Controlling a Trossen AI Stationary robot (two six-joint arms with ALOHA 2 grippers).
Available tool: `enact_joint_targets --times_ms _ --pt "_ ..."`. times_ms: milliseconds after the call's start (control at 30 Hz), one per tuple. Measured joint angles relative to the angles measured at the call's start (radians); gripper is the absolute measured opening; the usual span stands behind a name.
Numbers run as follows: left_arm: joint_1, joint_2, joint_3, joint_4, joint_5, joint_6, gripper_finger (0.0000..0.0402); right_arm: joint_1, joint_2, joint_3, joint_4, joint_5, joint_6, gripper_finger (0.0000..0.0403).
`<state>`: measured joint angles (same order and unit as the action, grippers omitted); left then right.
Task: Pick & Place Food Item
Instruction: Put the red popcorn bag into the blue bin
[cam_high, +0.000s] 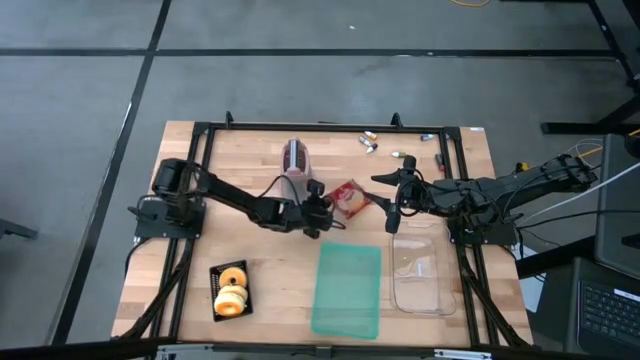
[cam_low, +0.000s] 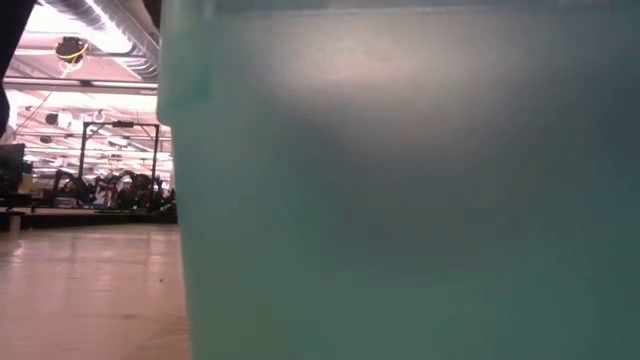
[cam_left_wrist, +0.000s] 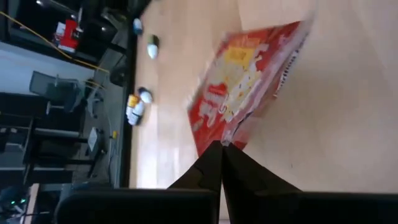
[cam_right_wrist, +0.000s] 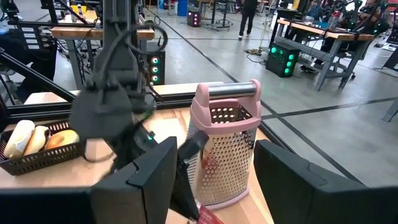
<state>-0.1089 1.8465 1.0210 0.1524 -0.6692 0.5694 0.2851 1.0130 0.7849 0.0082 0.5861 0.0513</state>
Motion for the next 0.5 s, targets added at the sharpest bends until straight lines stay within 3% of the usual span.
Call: enact_joint_targets --times_ms 300,500 --pt "-0.017 -0.129 0.019 0.009 -0.041 -0.003 0.0001 0.000 0.000 0.000 0.001 0.000 0.000 0.0212" --pt "-0.032 -0.148 0.084 0.007 -0.050 0.059 0.0001 0.000 0.000 0.000 0.008 0.000 -0.001 0.0212"
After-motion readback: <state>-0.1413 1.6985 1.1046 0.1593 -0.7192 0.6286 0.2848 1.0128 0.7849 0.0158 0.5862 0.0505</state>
